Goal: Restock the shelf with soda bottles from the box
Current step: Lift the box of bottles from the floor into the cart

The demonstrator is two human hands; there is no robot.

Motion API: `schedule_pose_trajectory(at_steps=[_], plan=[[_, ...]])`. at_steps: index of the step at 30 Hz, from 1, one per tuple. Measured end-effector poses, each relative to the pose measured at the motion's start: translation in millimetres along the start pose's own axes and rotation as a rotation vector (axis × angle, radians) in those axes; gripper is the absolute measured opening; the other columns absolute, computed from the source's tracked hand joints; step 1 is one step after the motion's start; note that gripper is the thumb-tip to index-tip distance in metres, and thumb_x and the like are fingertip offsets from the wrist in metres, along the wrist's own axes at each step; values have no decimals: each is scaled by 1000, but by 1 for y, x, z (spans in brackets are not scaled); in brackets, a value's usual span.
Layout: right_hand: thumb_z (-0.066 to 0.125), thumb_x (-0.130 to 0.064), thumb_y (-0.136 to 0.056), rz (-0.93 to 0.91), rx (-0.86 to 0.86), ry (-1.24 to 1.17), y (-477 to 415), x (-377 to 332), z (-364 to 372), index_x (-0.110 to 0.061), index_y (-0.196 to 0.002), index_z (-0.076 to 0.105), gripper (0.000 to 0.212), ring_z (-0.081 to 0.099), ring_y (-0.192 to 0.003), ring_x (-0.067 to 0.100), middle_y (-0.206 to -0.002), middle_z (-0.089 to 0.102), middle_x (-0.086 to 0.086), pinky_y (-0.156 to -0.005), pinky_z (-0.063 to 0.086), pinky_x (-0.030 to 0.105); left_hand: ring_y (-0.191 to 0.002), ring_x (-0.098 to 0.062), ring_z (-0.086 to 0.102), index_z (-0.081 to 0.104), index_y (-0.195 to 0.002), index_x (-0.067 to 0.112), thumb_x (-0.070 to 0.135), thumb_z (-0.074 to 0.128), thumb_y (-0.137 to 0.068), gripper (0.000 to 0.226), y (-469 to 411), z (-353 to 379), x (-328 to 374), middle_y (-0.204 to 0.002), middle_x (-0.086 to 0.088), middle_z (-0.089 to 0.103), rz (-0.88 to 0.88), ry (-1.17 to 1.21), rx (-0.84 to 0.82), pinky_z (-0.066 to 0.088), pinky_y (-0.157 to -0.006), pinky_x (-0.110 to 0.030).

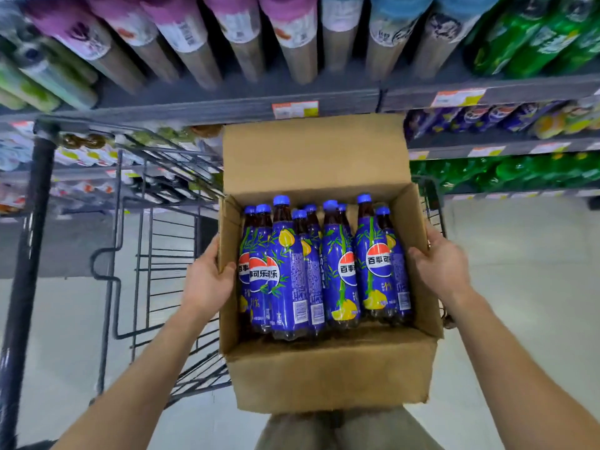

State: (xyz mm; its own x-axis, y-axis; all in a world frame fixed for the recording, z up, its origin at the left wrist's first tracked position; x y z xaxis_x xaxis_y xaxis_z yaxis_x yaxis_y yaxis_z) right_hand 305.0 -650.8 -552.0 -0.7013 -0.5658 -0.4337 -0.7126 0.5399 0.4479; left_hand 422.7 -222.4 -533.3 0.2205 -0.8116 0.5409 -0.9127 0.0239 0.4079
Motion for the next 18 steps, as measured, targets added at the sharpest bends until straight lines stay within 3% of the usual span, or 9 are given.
schedule_pose_trajectory(at_steps=[3, 7, 11, 15, 18], plan=[[65, -15, -95, -15, -30, -31, -21, 8, 30, -27, -148, 51, 56, 68, -106, 37, -115, 75, 13, -90, 51, 34, -97, -22, 73, 47, -150, 34, 10, 65, -94, 64, -21, 32, -28, -107, 3, 77, -45, 33, -28, 56, -94, -34], [63, -14, -95, 15, -49, -44, -48, 27, 71, -28, -148, 50, 56, 69, -106, 34, -113, 75, 11, -91, 50, 31, -94, -18, 72, 45, -148, 42, 11, 61, -93, 65, -52, 74, -60, -105, 8, 77, -97, 37, -41, 57, -96, -37], [61, -15, -97, 67, -68, -68, -73, 50, 111, -31, -151, 45, 58, 69, -107, 29, -116, 74, 7, -91, 43, 22, -86, -25, 70, 51, -144, 38, 11, 60, -96, 56, -74, 111, -80, -97, -1, 76, -138, 21, -19, 55, -86, -34], [61, -20, -96, 74, -49, -33, -98, 74, 144, -33, -152, 42, 61, 71, -100, 31, -108, 76, 9, -96, 55, 35, -79, -32, 69, 54, -143, 32, 14, 62, -95, 52, -91, 147, -104, -87, -8, 74, -167, -14, 0, 58, -84, -41], [61, -17, -97, 49, -27, 1, -109, 82, 157, -27, -155, 40, 62, 70, -94, 30, -104, 75, 9, -85, 45, 21, -89, -38, 68, 53, -145, 32, 17, 58, -97, 51, -100, 170, -113, -97, -15, 74, -180, -90, -2, 54, -87, -42]])
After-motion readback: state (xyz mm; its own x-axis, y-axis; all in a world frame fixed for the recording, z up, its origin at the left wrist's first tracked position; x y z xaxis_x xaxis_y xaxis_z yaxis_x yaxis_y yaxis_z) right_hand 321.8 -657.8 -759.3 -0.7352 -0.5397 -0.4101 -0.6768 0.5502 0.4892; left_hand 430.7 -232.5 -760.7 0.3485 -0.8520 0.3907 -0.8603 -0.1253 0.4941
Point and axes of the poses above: each hand's wrist, its own y-axis away from the middle knuckle, its own z-axis out of the palm, x = y × z, the point moved 8 cm from there along -y, towards the middle knuckle
